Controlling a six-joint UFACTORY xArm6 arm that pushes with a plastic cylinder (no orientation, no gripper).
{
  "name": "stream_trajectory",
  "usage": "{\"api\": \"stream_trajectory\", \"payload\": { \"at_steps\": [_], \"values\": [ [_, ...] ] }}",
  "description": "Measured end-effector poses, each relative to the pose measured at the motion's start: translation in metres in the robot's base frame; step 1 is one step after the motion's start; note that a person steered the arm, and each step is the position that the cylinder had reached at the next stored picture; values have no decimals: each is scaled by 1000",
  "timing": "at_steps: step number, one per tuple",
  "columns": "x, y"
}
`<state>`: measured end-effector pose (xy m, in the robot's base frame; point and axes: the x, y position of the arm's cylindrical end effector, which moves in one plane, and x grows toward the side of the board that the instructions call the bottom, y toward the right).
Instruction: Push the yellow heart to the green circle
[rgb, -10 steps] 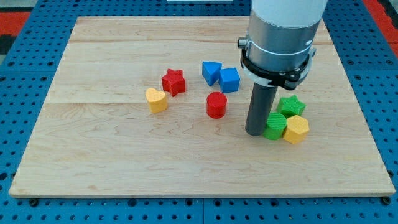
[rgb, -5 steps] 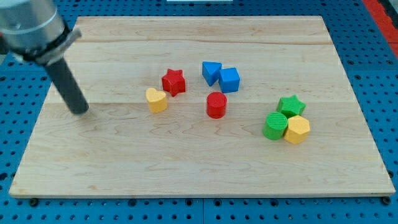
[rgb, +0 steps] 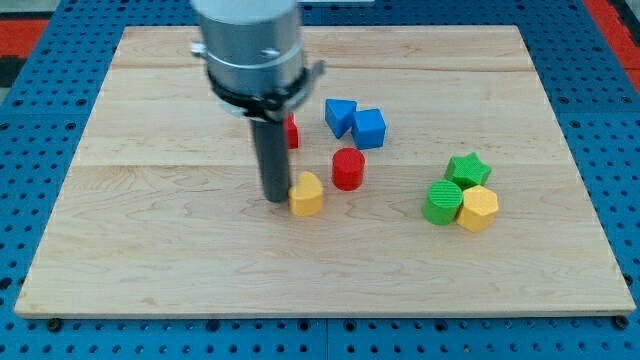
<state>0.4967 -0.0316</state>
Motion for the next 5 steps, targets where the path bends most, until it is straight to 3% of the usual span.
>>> {"api": "stream_trajectory", "payload": {
  "at_steps": [3, 5],
  "values": [
    [9, 50],
    [-8, 95]
  ]
}}
